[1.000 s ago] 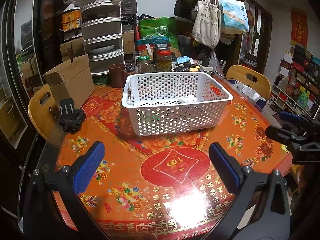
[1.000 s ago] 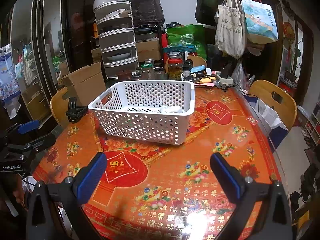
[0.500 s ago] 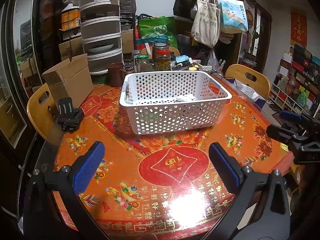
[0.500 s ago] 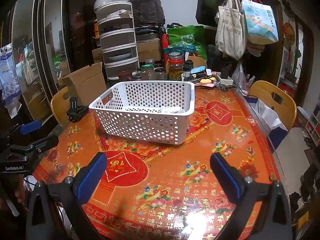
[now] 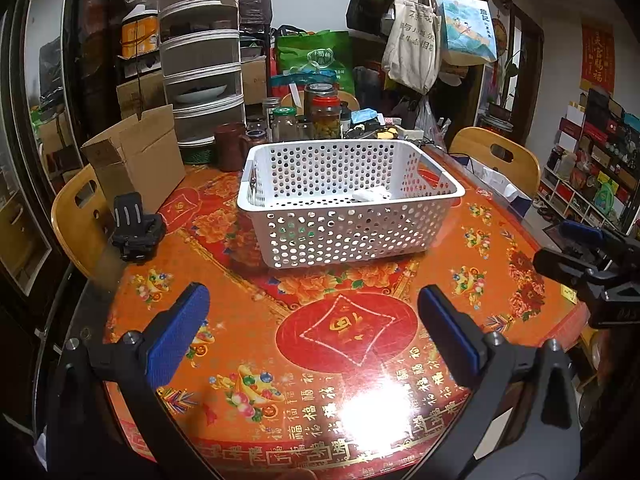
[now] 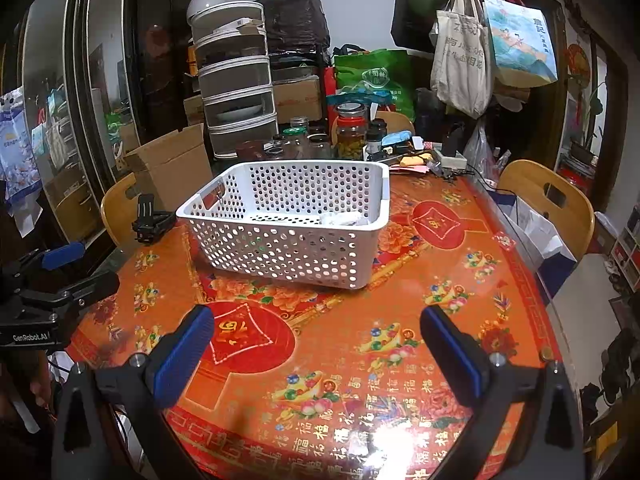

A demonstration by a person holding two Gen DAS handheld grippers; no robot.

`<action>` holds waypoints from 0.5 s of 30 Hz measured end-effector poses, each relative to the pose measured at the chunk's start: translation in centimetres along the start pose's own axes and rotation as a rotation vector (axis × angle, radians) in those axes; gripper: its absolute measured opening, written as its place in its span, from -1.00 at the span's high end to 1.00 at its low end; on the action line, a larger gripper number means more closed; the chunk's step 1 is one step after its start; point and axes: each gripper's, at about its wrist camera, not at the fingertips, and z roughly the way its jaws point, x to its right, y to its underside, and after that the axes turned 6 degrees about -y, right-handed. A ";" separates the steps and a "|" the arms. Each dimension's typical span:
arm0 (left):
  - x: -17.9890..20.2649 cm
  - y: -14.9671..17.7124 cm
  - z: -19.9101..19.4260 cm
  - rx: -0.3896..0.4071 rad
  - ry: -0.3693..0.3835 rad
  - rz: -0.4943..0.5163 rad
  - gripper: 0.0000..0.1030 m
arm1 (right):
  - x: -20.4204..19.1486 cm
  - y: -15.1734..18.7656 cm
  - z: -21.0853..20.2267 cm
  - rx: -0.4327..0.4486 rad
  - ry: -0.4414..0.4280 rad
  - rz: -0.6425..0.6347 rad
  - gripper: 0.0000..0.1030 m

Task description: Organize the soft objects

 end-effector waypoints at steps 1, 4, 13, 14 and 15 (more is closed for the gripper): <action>0.0 0.0 0.1 0.001 -0.002 0.000 -1.00 | 0.0 0.0 0.1 0.000 0.000 0.000 -0.99; 0.0 0.0 0.2 0.001 -0.003 0.000 -1.00 | 0.0 0.0 0.1 0.000 0.001 0.001 -0.99; 0.1 0.0 0.3 0.001 -0.005 0.002 -1.00 | 0.0 0.0 0.1 -0.001 0.000 0.000 -0.99; 0.1 0.0 0.4 0.002 -0.006 0.003 -1.00 | 0.1 0.0 0.1 -0.001 0.000 0.001 -0.99; 0.1 0.0 0.3 0.002 -0.006 0.002 -1.00 | 0.0 0.0 0.1 0.000 0.000 0.001 -0.99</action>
